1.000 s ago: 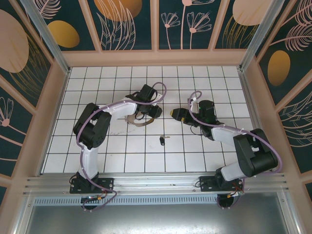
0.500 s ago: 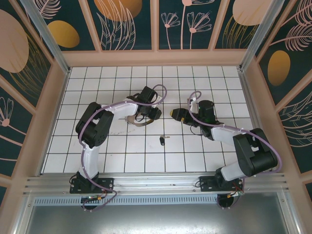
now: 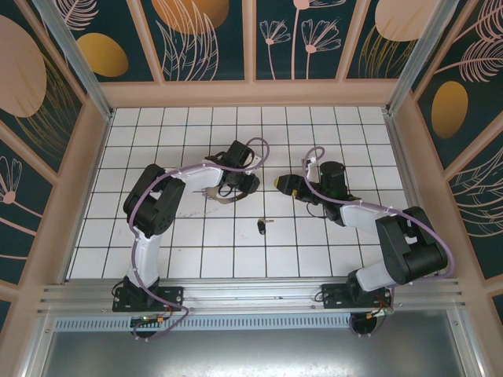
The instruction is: Put the keys on the keyring
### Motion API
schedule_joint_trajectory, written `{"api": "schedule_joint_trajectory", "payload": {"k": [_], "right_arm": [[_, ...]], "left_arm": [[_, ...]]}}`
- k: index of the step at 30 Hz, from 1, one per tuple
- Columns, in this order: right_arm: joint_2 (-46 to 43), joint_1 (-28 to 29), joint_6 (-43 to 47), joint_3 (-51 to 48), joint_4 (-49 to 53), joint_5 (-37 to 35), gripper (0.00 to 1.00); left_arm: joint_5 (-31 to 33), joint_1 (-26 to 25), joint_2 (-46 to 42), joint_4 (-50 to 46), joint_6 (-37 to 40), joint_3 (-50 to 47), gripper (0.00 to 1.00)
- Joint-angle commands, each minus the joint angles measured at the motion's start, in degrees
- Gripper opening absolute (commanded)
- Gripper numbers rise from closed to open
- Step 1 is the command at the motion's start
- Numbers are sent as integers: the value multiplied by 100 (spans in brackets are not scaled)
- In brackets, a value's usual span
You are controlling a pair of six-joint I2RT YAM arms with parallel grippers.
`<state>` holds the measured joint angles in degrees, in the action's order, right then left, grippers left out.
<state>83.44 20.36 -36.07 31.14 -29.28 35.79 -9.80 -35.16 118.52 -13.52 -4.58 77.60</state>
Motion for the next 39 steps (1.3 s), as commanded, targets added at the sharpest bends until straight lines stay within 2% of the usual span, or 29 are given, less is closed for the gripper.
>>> {"api": "schedule_joint_trajectory", "payload": {"k": [1, 10, 15, 26, 33, 39], "right_arm": [[50, 54, 118, 138, -23, -37, 66], [83, 48, 135, 132, -37, -46, 66], [120, 47, 150, 172, -47, -48, 66], [-235, -95, 241, 389, 119, -99, 66], [-545, -449, 213, 493, 9, 186, 65], [-734, -783, 191, 585, -313, 765, 62]], "left_arm": [[101, 18, -31, 33, 80, -96, 31], [206, 22, 42, 164, 83, -138, 19], [264, 20, -12, 296, 136, -218, 1], [162, 25, -821, 287, 558, -228, 0], [-450, 24, -1487, 406, 975, -213, 0], [-1086, 35, -1824, 550, 1202, -103, 0]]}}
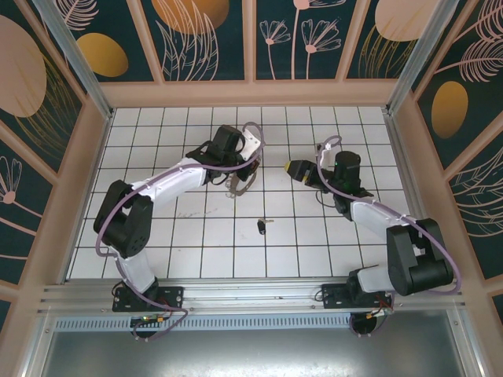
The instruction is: Put the keys on the keyring
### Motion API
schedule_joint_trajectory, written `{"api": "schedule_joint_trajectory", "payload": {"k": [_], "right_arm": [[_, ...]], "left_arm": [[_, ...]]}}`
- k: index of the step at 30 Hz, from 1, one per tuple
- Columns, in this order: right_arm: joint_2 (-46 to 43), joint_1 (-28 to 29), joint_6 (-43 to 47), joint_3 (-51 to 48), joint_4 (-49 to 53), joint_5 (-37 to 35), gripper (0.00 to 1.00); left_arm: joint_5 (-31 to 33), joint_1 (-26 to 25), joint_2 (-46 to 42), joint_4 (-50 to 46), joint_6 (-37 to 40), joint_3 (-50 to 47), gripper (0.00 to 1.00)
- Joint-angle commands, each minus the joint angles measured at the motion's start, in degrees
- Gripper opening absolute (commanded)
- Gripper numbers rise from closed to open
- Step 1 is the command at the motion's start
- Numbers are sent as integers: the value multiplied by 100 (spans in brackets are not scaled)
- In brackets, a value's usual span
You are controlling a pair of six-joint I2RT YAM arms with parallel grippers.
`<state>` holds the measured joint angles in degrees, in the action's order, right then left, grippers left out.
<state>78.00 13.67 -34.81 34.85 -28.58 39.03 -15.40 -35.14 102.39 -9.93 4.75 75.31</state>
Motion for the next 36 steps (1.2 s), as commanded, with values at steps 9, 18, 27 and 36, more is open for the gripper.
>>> {"api": "schedule_joint_trajectory", "payload": {"k": [9, 18, 27, 36], "right_arm": [[-96, -221, -243, 420, -1356, 1396, 52], [176, -242, -534, 619, -1944, 1779, 44], [280, -236, -736, 646, -2297, 2010, 45], [348, -195, -987, 641, -2638, 2162, 45]], "left_arm": [[-1779, 69, -384, 703, 242, 345, 0], [-2441, 110, -386, 962, 62, 570, 0], [-2965, 177, -385, 1113, -89, 704, 0], [-3334, 224, -382, 1264, -275, 702, 0]]}}
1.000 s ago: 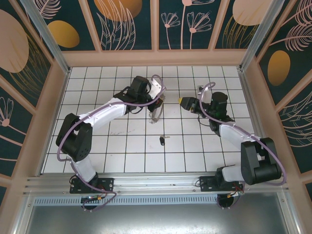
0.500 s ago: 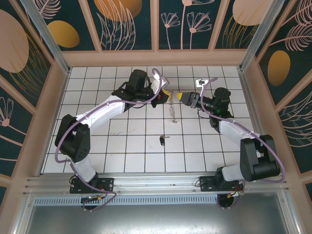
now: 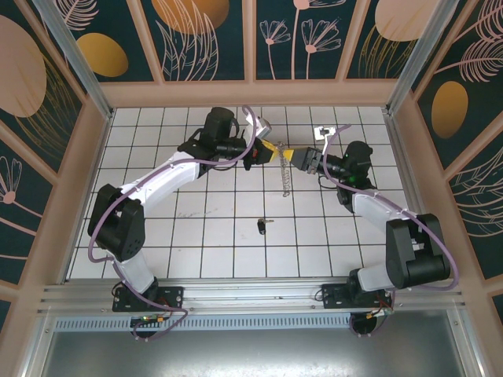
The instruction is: Put the keys on the keyring
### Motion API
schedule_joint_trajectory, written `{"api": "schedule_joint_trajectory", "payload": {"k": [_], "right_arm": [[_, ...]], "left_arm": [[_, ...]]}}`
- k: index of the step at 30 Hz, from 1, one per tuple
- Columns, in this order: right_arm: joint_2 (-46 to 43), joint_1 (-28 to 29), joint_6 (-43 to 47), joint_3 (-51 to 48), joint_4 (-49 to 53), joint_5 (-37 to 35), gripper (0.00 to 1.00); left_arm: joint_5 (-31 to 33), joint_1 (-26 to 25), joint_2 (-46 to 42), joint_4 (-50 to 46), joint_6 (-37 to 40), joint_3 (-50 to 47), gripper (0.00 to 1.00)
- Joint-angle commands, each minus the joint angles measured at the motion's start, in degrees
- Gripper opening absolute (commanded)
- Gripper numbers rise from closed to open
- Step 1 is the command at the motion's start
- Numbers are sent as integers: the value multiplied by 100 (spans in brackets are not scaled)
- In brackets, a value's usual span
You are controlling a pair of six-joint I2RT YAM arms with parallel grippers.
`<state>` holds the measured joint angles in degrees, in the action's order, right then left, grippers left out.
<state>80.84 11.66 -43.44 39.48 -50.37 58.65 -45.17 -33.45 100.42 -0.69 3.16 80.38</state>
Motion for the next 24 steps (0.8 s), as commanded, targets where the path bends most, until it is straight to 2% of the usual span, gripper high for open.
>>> {"api": "schedule_joint_trajectory", "payload": {"k": [1, 9, 17, 24], "right_arm": [[61, 19, -139, 184, -473, 195, 44], [106, 181, -172, 330, -483, 217, 43], [103, 286, -108, 385, -364, 226, 33], [61, 302, -37, 404, -300, 174, 32]], "left_arm": [[-374, 50, -189, 340, -129, 206, 0], [-576, 67, -185, 396, -226, 266, 0], [-635, 82, -190, 403, -252, 252, 0], [-783, 78, -139, 360, -255, 292, 0]]}}
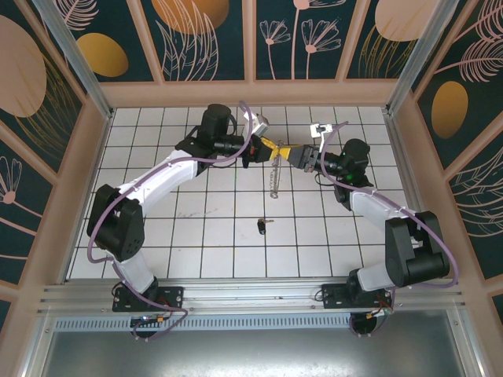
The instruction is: Put the keys on the keyring
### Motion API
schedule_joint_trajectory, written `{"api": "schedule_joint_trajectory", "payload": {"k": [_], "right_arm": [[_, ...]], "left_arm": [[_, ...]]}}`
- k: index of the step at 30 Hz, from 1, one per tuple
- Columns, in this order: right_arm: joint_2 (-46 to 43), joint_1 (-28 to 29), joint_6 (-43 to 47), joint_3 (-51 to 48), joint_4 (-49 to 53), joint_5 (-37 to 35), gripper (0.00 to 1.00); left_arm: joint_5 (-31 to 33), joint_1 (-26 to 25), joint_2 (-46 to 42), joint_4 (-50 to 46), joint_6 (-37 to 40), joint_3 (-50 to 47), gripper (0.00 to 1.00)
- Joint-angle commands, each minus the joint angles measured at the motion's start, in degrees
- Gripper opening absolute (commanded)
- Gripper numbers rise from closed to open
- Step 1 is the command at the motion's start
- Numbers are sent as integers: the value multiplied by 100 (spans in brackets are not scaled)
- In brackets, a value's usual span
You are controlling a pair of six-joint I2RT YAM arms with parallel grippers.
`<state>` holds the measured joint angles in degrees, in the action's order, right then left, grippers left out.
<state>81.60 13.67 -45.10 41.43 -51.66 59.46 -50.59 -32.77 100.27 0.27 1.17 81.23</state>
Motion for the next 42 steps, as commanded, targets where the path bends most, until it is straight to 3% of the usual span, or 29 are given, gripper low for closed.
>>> {"api": "schedule_joint_trajectory", "payload": {"k": [1, 7, 13, 16, 20, 26, 27, 29, 31, 42], "right_arm": [[-7, 108, 133, 238, -152, 80, 33], [61, 138, 152, 368, -117, 82, 32], [51, 161, 210, 425, -31, 66, 18], [18, 167, 268, 436, 51, 56, 17], [-46, 178, 337, 452, 138, -13, 0], [-92, 191, 437, 458, 272, -39, 0], [-108, 191, 477, 466, 326, -53, 2], [-164, 192, 634, 483, 557, -104, 17], [-262, 172, 774, 495, 732, -141, 22], [-870, -117, 1255, 580, 1445, 17, 36]], "left_arm": [[-275, 10, -104, 233, -57, 224, 0], [-381, 10, -17, 131, -54, 296, 0], [-413, 8, 29, 54, -16, 301, 0], [-408, 12, 44, 34, -7, 292, 0], [-424, 10, 59, 26, -6, 275, 0], [-443, 8, 71, 3, 1, 262, 0], [-443, 9, 57, 3, 6, 262, 0], [-465, 8, 54, -23, 16, 270, 0], [-500, 10, 52, -51, 36, 279, 0], [-777, 13, 80, -300, 150, 384, 0]]}}
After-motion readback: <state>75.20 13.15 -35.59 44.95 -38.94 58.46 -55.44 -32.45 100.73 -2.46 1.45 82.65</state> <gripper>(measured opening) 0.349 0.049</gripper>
